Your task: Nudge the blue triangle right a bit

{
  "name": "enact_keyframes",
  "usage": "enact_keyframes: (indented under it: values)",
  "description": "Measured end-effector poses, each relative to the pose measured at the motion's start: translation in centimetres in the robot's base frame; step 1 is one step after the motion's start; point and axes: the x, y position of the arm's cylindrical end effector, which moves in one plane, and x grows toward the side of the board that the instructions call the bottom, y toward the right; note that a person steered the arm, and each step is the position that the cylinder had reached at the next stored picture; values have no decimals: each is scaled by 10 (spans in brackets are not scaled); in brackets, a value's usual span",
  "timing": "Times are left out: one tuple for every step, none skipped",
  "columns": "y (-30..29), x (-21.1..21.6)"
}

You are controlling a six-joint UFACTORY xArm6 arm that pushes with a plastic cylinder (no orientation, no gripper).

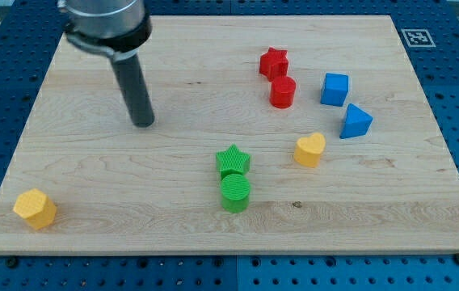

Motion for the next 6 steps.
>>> enact_keyframes:
  values:
    - [5, 0]
    - [81, 3]
    - [176, 10]
    - [215, 32]
    - [215, 32]
    - [247, 32]
